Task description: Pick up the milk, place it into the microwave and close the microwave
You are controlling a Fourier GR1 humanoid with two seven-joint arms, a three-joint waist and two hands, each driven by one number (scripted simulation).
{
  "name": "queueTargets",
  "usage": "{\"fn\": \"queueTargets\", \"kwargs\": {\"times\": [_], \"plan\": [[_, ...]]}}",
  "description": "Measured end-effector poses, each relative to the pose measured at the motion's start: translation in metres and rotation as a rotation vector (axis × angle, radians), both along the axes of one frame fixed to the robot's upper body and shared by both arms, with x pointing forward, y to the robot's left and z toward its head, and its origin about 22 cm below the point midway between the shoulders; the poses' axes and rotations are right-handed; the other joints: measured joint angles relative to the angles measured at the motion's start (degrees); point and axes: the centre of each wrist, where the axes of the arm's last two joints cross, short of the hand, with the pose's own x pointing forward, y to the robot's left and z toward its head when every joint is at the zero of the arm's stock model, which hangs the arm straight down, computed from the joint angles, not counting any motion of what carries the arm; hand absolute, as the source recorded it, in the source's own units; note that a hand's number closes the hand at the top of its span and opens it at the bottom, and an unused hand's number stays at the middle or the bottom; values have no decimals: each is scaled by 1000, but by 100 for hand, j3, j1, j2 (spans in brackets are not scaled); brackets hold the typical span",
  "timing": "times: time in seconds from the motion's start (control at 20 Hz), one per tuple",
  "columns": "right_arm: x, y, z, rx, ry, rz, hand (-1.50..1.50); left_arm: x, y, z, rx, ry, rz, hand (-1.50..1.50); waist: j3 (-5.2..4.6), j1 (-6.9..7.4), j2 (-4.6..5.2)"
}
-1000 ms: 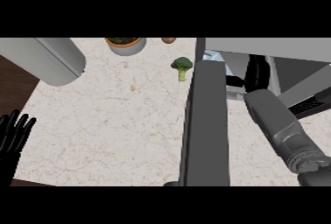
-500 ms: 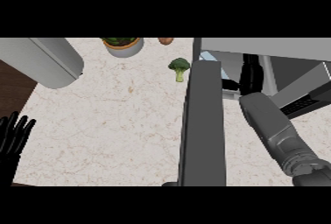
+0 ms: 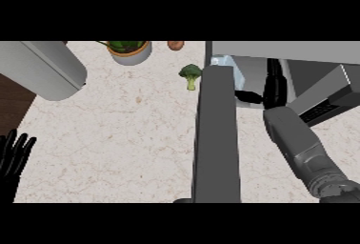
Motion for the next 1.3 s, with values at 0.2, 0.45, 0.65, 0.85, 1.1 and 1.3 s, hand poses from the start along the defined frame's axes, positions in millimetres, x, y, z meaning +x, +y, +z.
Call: {"fn": "queueTargets", "kwargs": {"times": [0.2, 0.45, 0.65, 0.85, 1.1, 1.3], "plan": [[-6, -2, -8, 72, -6, 66, -150, -7, -4, -4, -4, 1, 2, -150, 0, -75, -34], [-17, 8, -24, 171, -2, 137, -150, -13, -11, 2, 5, 4, -2, -150, -4, -174, -81], [-31, 12, -42, 258, 3, 176, -150, -23, -19, 1, 16, 22, -26, -150, -11, -286, -131], [-46, 24, -58, 347, 13, 245, -150, -28, -27, -1, -8, 39, -104, -150, -16, -372, -166], [-70, 30, -81, 467, 23, 354, -150, -29, -41, -2, -31, 48, -192, -150, -22, -486, -211], [-95, 31, -101, 539, 25, 408, -150, -26, -52, -4, -33, 50, -250, -150, -26, -539, -235]]}}
